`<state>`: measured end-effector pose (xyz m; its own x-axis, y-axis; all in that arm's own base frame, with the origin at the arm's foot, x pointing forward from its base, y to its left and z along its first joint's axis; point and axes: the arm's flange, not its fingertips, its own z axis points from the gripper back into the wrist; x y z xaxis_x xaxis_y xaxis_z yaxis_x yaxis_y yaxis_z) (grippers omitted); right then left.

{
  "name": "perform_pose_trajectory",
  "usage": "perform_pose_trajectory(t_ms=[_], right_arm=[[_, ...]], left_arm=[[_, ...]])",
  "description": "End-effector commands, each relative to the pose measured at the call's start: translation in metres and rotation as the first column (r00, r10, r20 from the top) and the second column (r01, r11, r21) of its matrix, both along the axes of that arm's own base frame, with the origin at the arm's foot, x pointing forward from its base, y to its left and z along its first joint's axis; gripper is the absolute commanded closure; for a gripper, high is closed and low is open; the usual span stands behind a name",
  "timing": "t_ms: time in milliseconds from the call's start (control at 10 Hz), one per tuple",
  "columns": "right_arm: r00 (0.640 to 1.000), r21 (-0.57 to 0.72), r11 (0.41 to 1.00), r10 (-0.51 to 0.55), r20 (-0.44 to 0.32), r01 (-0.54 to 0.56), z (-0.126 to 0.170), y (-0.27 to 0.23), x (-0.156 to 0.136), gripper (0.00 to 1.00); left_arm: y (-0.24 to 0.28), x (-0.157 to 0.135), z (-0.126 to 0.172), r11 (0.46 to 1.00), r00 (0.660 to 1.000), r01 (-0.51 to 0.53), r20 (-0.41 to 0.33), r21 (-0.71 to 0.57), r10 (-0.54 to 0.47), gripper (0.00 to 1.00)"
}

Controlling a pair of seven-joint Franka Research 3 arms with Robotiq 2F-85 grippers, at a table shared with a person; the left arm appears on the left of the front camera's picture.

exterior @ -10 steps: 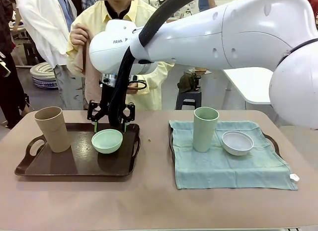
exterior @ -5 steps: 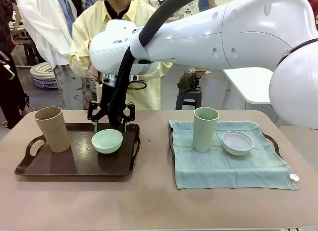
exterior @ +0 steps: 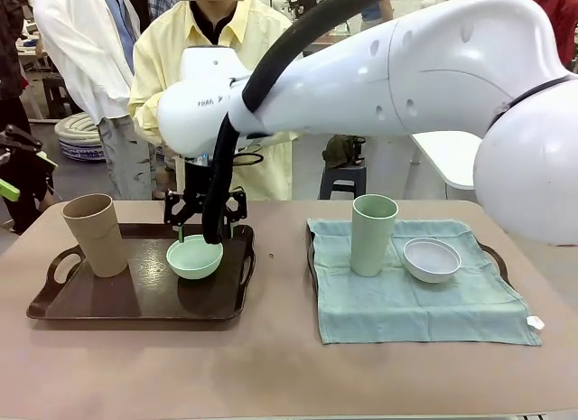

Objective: Set up a tray with a mat and arrange the tableware.
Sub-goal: Pick up the Picnic Bowl and Reusable plastic cup from the Handle tray in front of the human's position and hold them in the air.

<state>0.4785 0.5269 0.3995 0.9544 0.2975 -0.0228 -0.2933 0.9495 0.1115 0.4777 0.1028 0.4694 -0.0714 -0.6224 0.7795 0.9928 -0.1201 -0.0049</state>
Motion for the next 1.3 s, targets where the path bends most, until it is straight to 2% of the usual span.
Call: perform_pose_trajectory(t_ms=[0, 700, 1200], right_arm=[[0.998, -0.035, 0.999, -0.033, 0.054, 0.035, -0.008, 0.009, 0.002, 0.00], [0.994, -0.047, 0.997, -0.062, 0.089, 0.066, -0.027, 0.004, 0.005, 0.00], [0.984, -0.054, 0.987, -0.145, 0.101, 0.151, -0.032, -0.014, 0.005, 0.00]], left_arm=[[-0.005, 0.005, -0.009, 0.999, 0.998, -0.042, -0.038, -0.010, 0.042, 0.00], [0.019, 0.023, -0.058, 0.998, 0.998, 0.004, -0.063, -0.060, -0.007, 0.00], [0.014, 0.038, -0.084, 0.996, 0.997, -0.069, -0.040, -0.051, 0.067, 0.00]])
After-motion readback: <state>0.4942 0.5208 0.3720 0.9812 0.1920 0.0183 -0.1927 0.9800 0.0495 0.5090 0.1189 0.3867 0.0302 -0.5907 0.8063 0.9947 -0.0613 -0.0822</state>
